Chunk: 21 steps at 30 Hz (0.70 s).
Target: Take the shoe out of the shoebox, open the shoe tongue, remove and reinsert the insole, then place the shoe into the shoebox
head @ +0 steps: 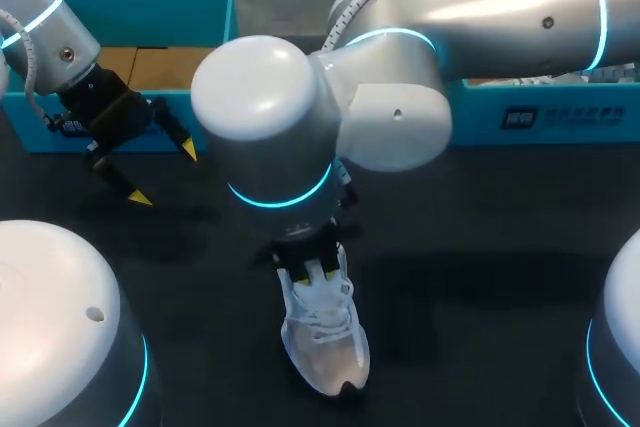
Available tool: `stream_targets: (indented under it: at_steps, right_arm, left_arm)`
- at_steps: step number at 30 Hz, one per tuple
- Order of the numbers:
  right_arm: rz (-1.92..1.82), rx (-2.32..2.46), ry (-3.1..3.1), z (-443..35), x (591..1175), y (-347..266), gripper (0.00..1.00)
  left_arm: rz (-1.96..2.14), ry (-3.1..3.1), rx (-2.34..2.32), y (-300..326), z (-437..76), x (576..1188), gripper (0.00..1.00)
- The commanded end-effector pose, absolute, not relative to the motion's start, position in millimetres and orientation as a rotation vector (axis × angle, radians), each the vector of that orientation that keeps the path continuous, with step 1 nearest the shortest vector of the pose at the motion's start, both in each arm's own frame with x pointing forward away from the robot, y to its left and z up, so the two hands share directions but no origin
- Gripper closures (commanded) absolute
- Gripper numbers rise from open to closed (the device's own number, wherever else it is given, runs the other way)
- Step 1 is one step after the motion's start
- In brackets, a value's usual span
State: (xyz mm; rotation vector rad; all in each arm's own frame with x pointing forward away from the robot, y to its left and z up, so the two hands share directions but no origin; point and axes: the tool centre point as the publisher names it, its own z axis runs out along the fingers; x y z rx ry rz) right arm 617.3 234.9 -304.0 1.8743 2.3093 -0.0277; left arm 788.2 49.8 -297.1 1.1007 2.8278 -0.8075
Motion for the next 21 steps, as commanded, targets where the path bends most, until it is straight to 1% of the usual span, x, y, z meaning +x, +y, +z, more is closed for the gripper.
stream_targets:
  at_steps: [1,5,8,14,21]
  right_arm:
    - [-0.009,2.145,2.069,-314,617,234,0.81]
    - [0.004,2.159,2.065,-319,620,232,0.85]
    - [0.015,2.165,2.077,-323,623,233,0.85]
    - [0.029,2.175,2.088,-327,626,234,0.85]
    - [0.054,2.149,2.096,-316,609,246,0.84]
  left_arm:
    - [-0.802,2.83,1.102,50,-297,788,0.0]
    - [-0.802,2.83,1.102,50,-297,788,0.0]
    - [-0.802,2.83,1.102,50,-297,788,0.0]
    - [-0.802,2.83,1.102,50,-297,788,0.0]
    - [-0.802,2.83,1.102,50,-297,788,0.0]
